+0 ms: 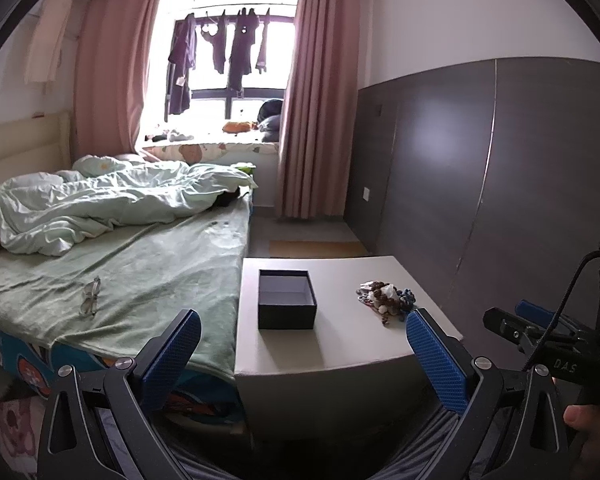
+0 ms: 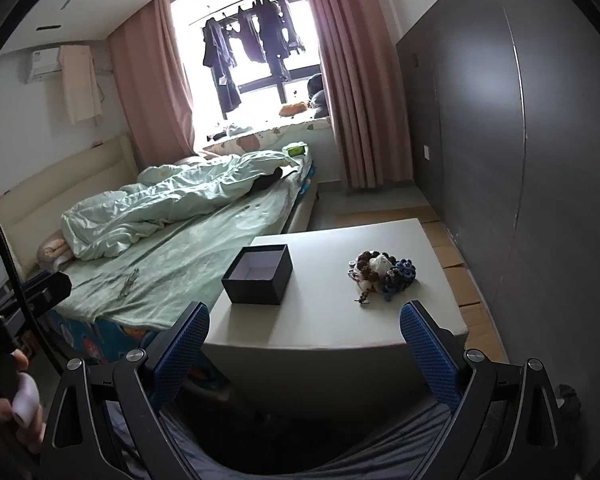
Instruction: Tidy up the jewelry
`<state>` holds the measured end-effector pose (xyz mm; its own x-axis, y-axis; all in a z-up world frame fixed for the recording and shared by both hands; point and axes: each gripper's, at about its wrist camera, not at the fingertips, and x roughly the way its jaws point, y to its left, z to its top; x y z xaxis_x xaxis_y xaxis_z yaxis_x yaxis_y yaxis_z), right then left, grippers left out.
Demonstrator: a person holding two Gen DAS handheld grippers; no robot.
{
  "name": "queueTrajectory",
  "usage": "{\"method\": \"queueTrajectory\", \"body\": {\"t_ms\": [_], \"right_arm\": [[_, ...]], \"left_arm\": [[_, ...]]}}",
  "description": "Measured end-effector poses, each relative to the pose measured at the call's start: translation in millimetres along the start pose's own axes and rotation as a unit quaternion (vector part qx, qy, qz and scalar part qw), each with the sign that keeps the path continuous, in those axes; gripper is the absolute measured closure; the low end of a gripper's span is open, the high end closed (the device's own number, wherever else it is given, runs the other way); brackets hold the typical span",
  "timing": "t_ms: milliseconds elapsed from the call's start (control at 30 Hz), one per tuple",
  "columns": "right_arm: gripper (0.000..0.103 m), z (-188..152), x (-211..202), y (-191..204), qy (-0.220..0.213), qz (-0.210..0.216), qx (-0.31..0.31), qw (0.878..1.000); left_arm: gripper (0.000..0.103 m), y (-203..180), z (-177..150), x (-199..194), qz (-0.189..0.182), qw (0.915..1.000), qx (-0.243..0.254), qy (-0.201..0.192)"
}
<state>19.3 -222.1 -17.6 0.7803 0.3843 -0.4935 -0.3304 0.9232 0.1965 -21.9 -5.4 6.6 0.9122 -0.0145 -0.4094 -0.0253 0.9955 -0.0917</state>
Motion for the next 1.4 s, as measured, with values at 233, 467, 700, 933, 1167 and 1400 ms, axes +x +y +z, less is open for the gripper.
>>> {"method": "queueTrajectory", "body": {"t_ms": [233, 467, 700, 933, 1167, 1400], "right_arm": [[0.007, -1, 3, -16, 0.002, -0.008, 0.018, 1.0], [0.007, -4, 17, -39, 0.014, -0.025, 0.036, 0.999], [0.007, -12, 38, -68, 0.034, -0.038, 0.053, 0.997], [0.007, -28, 63, -100, 0.061, -0.039, 0.086, 0.994], [0.017, -38, 92, -119, 0.068, -0.013, 0.104, 0.992], [0.025, -38, 125, -135, 0.077, 0.004, 0.128, 0.989]], "left_arm": [[0.0, -12, 11, 20, -0.016, 0.9998, 0.011, 0.002], [0.0, -24, 11, 48, -0.032, 0.9991, 0.02, 0.017], [0.0, -37, 9, 83, -0.048, 0.9974, 0.029, 0.045], [0.001, -44, 7, 123, -0.07, 0.9942, 0.029, 0.076], [0.004, -49, 5, 171, -0.091, 0.9888, 0.034, 0.113], [0.016, -57, 2, 222, -0.124, 0.9796, 0.025, 0.156]]}}
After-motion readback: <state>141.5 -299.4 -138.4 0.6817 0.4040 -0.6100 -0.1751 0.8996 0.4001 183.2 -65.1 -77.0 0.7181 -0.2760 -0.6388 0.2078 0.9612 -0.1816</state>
